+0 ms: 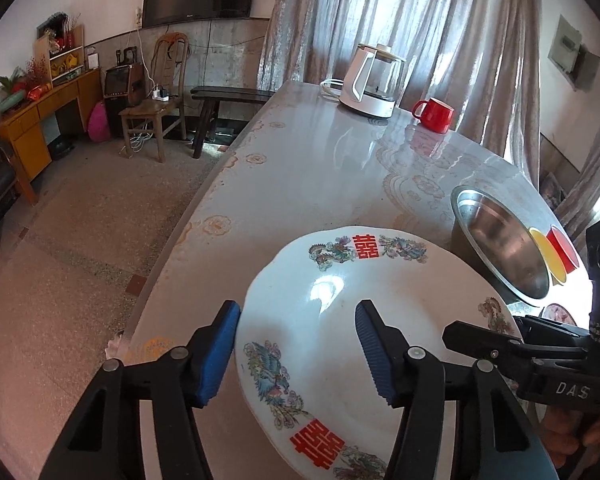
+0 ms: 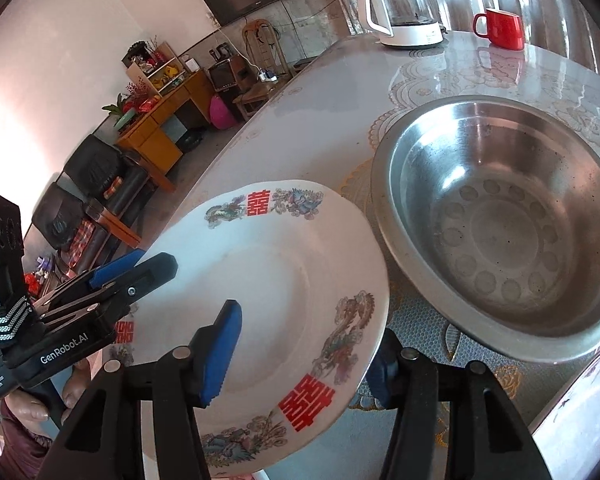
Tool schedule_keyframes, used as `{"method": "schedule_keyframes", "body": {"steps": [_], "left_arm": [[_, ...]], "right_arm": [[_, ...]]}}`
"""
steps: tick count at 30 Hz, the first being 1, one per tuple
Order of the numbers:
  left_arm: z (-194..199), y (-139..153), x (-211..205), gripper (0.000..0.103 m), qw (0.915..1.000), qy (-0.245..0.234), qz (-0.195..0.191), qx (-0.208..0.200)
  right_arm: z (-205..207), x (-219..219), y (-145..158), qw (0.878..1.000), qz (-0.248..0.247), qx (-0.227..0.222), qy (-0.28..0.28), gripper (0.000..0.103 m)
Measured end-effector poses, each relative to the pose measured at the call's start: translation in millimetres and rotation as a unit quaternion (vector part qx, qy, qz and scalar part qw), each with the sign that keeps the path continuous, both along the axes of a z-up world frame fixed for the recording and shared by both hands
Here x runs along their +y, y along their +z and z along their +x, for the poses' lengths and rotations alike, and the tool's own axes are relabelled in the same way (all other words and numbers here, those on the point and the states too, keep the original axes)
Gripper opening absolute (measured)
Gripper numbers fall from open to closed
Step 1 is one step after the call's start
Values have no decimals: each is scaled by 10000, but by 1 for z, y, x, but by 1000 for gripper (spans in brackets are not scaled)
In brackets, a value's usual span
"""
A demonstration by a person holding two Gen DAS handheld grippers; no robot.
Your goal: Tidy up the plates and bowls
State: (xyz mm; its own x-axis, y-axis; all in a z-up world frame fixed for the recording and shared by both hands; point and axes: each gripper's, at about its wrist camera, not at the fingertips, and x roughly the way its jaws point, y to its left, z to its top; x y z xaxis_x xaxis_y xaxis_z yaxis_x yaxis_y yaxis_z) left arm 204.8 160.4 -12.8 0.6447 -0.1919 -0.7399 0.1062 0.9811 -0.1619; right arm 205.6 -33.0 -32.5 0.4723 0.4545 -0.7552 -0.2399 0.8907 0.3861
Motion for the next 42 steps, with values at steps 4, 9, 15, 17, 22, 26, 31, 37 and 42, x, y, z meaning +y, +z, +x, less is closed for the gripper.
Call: {"method": "schedule_keyframes", "body": {"steps": [4,9,15,17,22,26,31,37,42], "left_arm": [[-8,1,-6,58,9996,-30,160,-211],[-4,-7,-10,58,9998,-134,137,-67],[-2,-9,-8,58,10000,-42,31,-35],[-7,-5,-7,58,9999,-49,-41,-110],[-21,-3,-2,58,9997,78,-107,-205],[-36,10,4,59,9987,196,-219,-410],[-59,28,2,59,9968,198,-125,-766],[-84,44,-3,60,9941,100,-293,-1044],[-103,54,-12,60,9922,-28,-439,-1169]], "right_arm": [[-4,-2,0,10000,-13,-45,42,55],[1,-2,-12,9997,139,197,59,48],[-3,1,-9,9999,30,103,45,42],[-5,1,-8,10000,-77,49,40,38],[-12,2,-3,9994,-284,-196,81,36],[-17,4,2,9986,-333,-370,174,36],[-30,2,15,9978,-210,-602,189,36],[-48,-9,27,9968,-33,-782,153,36],[-66,-23,33,9957,79,-922,58,36]]}}
